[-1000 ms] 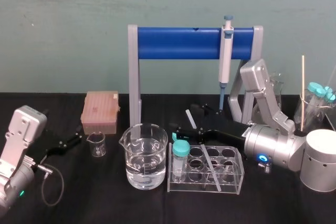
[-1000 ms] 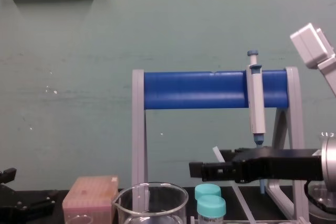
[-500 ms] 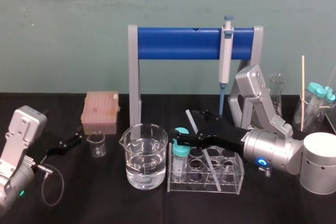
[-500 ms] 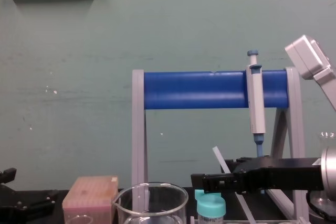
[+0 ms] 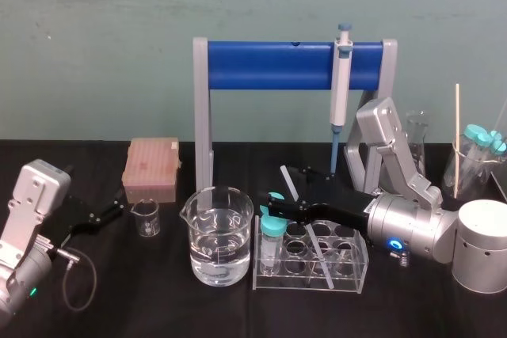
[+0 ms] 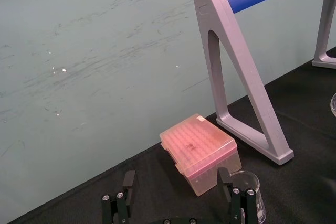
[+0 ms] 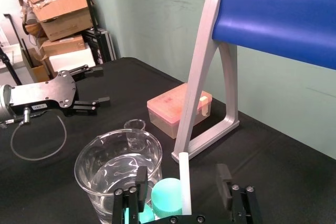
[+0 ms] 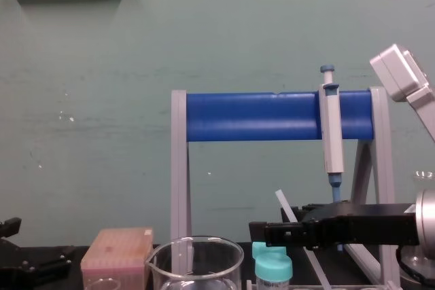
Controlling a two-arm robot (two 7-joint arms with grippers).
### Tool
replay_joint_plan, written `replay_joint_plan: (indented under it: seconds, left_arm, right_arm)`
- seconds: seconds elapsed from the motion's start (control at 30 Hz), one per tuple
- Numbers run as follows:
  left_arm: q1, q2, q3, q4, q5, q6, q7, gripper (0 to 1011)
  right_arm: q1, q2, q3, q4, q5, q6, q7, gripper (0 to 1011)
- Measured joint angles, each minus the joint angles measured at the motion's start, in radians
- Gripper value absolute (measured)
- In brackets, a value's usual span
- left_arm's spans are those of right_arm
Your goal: Pick up the stirring rod with one hand, then place it down.
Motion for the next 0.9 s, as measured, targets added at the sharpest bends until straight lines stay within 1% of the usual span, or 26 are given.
replay_joint_plan:
  seconds: [0.07,0.1,0.2,0.23,0.3,0.33,0.37,0.43,0.5,0.57,0.6,0.63,0.77,0.83,0.9]
  left_arm:
    - [0.000,0.000,0.000,0.000,0.000,0.000,0.000,1000]
    - [0.000,0.000,0.000,0.000,0.000,0.000,0.000,1000]
    - [0.000,0.000,0.000,0.000,0.000,0.000,0.000,1000]
    - [0.000,0.000,0.000,0.000,0.000,0.000,0.000,1000]
    - [0.000,0.000,0.000,0.000,0.000,0.000,0.000,1000]
    - [0.000,0.000,0.000,0.000,0.000,0.000,0.000,1000]
    - [0.000,0.000,0.000,0.000,0.000,0.000,0.000,1000]
    - [0.000,0.000,0.000,0.000,0.000,0.000,0.000,1000]
    - [0.000,0.000,0.000,0.000,0.000,0.000,0.000,1000]
    - [0.000,0.000,0.000,0.000,0.000,0.000,0.000,1000]
    - [0.000,0.000,0.000,0.000,0.000,0.000,0.000,1000]
    - [0.000,0.000,0.000,0.000,0.000,0.000,0.000,1000]
    - [0.000,0.000,0.000,0.000,0.000,0.000,0.000,1000]
    - [0.000,0.000,0.000,0.000,0.000,0.000,0.000,1000]
    - [0.000,0.000,0.000,0.000,0.000,0.000,0.000,1000]
  right_arm:
    - [0.000,0.000,0.000,0.000,0.000,0.000,0.000,824]
    - [0.000,0.000,0.000,0.000,0.001,0.000,0.000,772]
    - [0.000,0.000,0.001,0.000,0.001,0.000,0.001,716]
    - [0.000,0.000,0.001,-0.001,0.002,0.000,0.001,658]
    - [0.000,0.000,0.001,-0.001,0.002,0.000,0.001,596]
    - [0.000,0.000,0.001,-0.001,0.002,-0.001,0.001,596]
    - [0.000,0.000,0.001,-0.001,0.002,-0.001,0.001,536]
    - [0.000,0.000,0.001,-0.001,0.003,-0.001,0.001,491]
    - [0.000,0.000,0.001,-0.001,0.003,-0.001,0.001,390]
    - [0.000,0.000,0.001,-0.001,0.003,-0.001,0.002,371]
    - [0.000,0.000,0.001,-0.001,0.003,-0.001,0.002,309]
    - [0.000,0.000,0.001,-0.001,0.003,-0.001,0.002,273]
    - [0.000,0.000,0.001,-0.001,0.004,-0.001,0.002,171]
    - [0.000,0.000,0.001,-0.001,0.003,-0.001,0.002,98]
    - [0.000,0.000,0.001,-0.001,0.004,-0.001,0.002,70]
